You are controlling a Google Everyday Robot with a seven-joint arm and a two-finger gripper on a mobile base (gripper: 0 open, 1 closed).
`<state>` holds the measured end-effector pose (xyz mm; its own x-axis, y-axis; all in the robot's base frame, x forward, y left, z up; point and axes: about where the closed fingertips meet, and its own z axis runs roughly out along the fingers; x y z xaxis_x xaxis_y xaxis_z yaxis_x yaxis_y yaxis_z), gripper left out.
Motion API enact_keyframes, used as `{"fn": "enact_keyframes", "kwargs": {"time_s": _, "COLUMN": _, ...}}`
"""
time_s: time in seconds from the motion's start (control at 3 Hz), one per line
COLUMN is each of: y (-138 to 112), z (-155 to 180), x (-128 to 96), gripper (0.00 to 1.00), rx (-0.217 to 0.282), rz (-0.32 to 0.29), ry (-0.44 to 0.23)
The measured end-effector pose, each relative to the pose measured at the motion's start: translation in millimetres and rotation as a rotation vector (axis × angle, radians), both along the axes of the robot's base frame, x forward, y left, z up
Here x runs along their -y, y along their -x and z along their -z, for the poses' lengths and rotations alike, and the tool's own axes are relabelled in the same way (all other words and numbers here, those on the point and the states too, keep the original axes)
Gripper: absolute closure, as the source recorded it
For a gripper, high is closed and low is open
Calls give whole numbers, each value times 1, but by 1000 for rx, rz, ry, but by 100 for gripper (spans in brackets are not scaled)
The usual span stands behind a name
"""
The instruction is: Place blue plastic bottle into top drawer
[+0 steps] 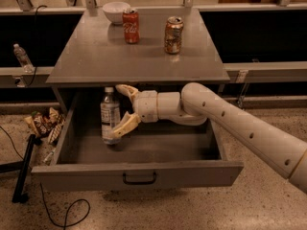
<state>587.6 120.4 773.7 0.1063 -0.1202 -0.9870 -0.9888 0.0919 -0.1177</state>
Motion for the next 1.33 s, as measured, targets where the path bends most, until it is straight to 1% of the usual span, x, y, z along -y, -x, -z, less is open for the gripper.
{"fn": "enact_keyframes", "kwargs": {"time_s": 0.33, "y": 2, "z": -5, "x": 29, "gripper": 15, "rx": -40, "rz": 97, "ry": -28}}
{"fn": "enact_keyframes", "kwargs": {"time_s": 0.67, "y": 10, "z": -1, "x": 81, "gripper": 37, "rx": -85, "rz": 224, "ry": -25}}
{"fn": "enact_keyframes", "kwargs": {"time_s": 1.0, "y": 4, "z": -25, "x": 128, "gripper": 59, "rx": -63, "rz": 345, "ry": -52}}
{"fn": "enact_keyframes", "kwargs": {"time_s": 1.33, "y": -9, "z": -72, "x": 174, "gripper": 58, "rx": -13, "rz": 476, "ry": -119}}
